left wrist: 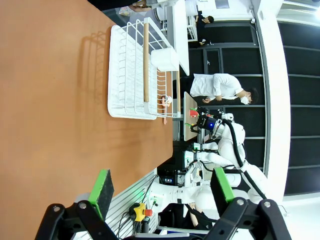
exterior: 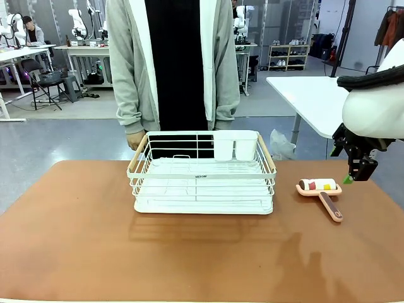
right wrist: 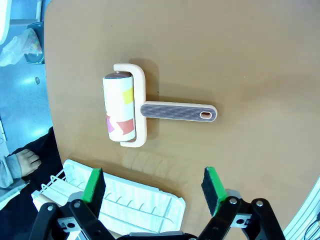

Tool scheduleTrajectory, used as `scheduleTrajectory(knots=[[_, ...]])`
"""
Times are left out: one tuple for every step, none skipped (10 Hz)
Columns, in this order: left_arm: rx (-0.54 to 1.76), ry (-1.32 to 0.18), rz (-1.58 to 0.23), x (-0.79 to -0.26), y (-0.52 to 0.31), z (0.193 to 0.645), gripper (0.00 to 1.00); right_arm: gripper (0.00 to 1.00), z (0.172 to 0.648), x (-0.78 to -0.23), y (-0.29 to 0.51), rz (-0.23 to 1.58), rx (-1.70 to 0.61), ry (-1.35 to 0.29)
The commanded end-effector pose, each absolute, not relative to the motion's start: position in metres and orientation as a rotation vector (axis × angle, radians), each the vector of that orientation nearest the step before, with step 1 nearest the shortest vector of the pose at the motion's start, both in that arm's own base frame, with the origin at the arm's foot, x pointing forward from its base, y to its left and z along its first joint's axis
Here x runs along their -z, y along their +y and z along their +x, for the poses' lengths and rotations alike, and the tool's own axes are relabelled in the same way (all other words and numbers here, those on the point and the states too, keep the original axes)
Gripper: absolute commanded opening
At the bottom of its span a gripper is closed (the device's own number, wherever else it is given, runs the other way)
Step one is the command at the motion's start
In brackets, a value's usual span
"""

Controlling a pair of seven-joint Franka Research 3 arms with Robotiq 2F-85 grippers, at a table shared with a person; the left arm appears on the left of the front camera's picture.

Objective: Clean the table.
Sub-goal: Place the Lint Roller down when the Dish drying rack is positioned in the middle of the table.

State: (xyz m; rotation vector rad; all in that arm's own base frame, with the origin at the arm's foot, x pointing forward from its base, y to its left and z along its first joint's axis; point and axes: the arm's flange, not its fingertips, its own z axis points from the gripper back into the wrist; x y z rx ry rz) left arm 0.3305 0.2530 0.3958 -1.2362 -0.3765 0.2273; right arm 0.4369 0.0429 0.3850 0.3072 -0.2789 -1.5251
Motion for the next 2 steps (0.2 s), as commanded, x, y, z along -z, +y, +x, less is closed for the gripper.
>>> scheduleTrajectory(knots=[[-0.214,-0.391,-1.253,-0.3963,0.2543,0.3282,1.00,1.00,0.4377,-0.3848,0.0434,0.316,1.523,-0.287],[-0.214,-0.391,-1.253,-0.3963,0.2543,0.3282,1.00,1.00,0.4377,-0.3848,0.0434,0.316,1.523,-0.287]])
